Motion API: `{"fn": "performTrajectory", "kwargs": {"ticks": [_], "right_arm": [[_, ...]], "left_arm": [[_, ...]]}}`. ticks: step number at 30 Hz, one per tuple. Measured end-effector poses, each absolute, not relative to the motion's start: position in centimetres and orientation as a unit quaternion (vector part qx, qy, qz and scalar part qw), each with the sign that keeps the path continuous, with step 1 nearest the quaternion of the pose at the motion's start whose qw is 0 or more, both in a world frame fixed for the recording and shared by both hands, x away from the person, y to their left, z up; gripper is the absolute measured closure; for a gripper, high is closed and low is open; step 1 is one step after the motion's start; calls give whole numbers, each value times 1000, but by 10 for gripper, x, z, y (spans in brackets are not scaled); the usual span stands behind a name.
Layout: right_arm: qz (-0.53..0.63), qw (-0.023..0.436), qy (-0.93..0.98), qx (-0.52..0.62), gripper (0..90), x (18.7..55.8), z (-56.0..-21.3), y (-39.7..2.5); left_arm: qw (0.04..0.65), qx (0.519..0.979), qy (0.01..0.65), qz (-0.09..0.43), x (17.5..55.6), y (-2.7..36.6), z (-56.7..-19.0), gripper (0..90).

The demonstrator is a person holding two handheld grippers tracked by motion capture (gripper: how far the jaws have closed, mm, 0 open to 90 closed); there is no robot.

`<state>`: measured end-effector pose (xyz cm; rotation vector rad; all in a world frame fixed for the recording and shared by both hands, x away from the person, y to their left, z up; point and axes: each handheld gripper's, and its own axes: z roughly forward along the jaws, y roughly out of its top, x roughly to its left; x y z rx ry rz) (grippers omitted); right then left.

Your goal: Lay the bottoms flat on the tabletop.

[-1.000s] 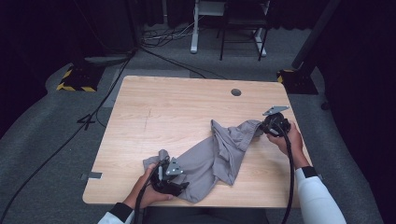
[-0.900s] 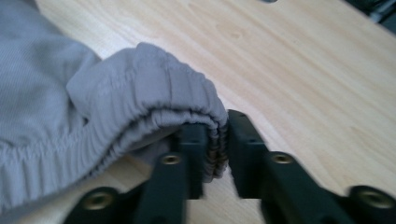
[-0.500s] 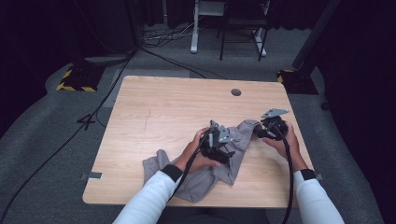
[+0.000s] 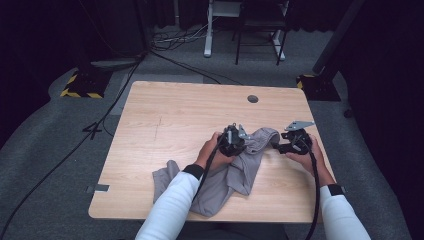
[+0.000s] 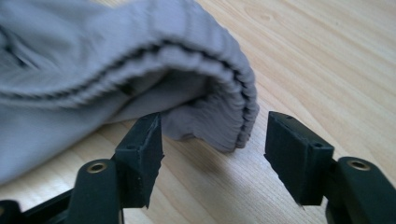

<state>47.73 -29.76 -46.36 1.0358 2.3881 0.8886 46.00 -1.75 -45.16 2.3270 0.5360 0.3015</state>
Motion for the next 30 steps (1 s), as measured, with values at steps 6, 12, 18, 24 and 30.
{"fn": "performTrajectory", "kwargs": {"ticks": [6, 12, 18, 24, 30], "right_arm": [[312, 211, 855, 356, 510, 484, -474, -286], [326, 246, 850, 333, 778, 484, -467, -267], [349, 280, 843, 300, 817, 474, -432, -233], [344, 343, 823, 294, 609, 476, -396, -171], [335, 321, 838, 287, 499, 480, -405, -142]], "left_arm": [[400, 885, 205, 120, 461, 12, -436, 859], [467, 843, 235, 127, 462, 60, -404, 862], [459, 828, 271, 172, 457, 109, -381, 862], [439, 807, 339, 202, 458, 153, -380, 859], [362, 786, 444, 234, 475, 189, -411, 776]]}}
